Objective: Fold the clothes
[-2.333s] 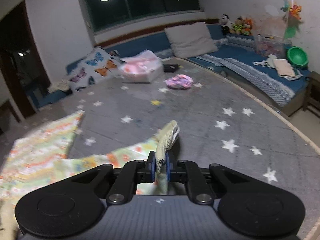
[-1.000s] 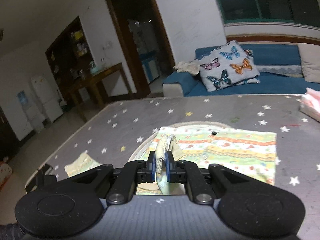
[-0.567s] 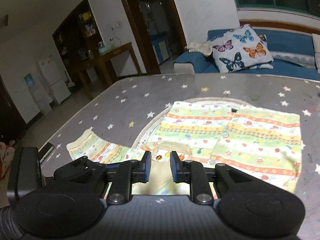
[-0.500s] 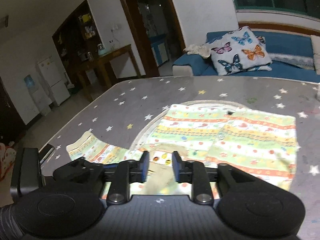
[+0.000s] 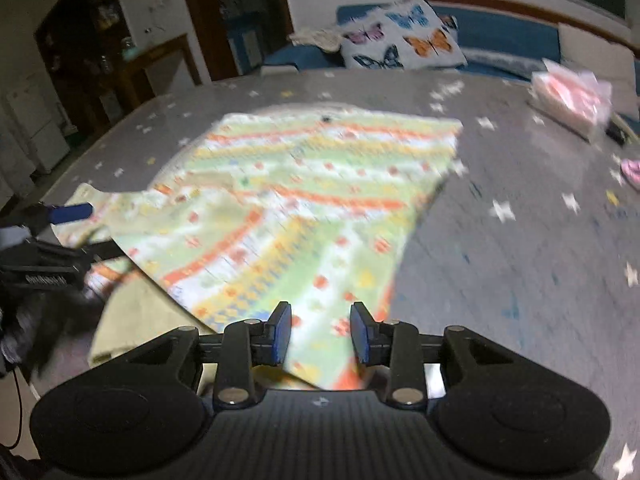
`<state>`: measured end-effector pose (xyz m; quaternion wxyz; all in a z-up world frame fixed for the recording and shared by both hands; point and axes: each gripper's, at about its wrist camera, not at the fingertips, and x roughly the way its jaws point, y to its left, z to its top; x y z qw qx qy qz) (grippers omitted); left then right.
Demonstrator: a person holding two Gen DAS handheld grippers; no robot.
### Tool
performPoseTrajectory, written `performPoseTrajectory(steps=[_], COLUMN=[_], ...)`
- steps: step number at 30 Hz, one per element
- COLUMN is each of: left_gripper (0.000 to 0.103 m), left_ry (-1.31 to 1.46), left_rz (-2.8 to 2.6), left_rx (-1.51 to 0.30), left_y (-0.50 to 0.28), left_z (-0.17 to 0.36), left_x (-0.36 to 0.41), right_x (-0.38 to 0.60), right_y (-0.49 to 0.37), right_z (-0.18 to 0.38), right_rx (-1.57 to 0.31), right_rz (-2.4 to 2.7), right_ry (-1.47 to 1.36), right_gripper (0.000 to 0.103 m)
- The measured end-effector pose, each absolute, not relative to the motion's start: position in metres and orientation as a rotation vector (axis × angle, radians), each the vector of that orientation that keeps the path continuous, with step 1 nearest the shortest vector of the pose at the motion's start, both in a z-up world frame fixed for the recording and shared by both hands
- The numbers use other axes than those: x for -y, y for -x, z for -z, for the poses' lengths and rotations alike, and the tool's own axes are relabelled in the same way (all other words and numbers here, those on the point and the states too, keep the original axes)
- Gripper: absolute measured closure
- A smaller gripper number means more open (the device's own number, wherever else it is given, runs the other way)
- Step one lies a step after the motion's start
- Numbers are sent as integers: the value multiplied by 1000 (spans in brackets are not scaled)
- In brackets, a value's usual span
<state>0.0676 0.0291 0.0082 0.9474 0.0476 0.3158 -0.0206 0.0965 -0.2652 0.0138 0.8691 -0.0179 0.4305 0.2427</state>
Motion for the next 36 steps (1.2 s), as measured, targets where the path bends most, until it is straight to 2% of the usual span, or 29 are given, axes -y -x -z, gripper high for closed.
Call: performPoseTrajectory(steps=[10, 19, 23, 29, 31, 34, 36], left_gripper=[0, 0, 0, 0, 0, 0, 0], left_ry=[-127, -143, -150, -161, -167, -171, -174], left_rz=[52, 56, 71, 100, 103, 105, 105], left_rx=[-652, -642, -631, -609, -615, -621, -621], left_y=[-72, -77, -77, -79, -79, -80, -81], left_z=[-5, -4, -4, -4, -2, 0, 1], left_x=[-18, -14, -10, -6, -5, -5, -4], right_x=[262, 261, 261, 277, 280, 285, 280], right_y=[-110, -146, -146, -141, -142, -146, -150], right_z=[-24, -9, -2, -6, -10, -13, -12], right_rx=[-815, -810, -805, -791, -785, -777, -773], right_rz=[-439, -376, -345, -286, -276, -291, -292], right_ry=[86, 54, 74, 51, 34, -16, -22], right_gripper=[71, 72, 96, 98, 98, 90, 71])
